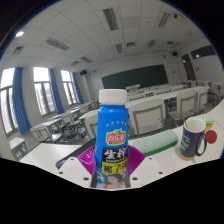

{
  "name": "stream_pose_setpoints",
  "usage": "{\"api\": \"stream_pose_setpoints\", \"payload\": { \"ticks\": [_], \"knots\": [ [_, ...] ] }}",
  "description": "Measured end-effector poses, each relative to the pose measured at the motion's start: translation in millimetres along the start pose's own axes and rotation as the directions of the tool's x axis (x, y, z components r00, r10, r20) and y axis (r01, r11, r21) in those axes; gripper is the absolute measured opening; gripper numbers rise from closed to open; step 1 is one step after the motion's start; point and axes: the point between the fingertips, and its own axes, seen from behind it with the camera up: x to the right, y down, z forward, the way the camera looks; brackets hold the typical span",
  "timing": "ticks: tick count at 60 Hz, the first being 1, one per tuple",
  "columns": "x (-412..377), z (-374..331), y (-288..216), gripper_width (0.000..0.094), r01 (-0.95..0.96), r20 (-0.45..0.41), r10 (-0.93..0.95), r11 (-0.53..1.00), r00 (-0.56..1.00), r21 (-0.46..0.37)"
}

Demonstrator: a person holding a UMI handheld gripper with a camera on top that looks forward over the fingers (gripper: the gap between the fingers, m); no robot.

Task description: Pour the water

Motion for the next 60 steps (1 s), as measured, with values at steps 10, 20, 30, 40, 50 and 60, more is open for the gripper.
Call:
{"api": "stream_pose_setpoints", "payload": {
  "ticks": [10,20,30,40,50,60],
  "knots": [
    [5.0,-25.7,-78.9,0.0376,-0.441,0.163,0.422,0.891,0.892,0.106],
    [42.3,-40.6,-128.5,0.0393,-0.792,0.294,0.74,0.597,0.605,0.128],
    [66.9,-29.8,-119.6,0.0397,-0.98,0.324,0.931,0.192,0.167,-0.048],
    [53.9,-41.4,-109.3,0.0397,-0.996,0.305,0.952,-0.01,-0.037,-0.089],
    [38.3,-56.1,-103.4,0.0407,-0.99,0.266,0.96,-0.053,-0.086,-0.13],
    [19.2,-90.5,-134.1,0.0409,-0.932,0.354,0.896,0.333,0.266,-0.142]
  ]
}}
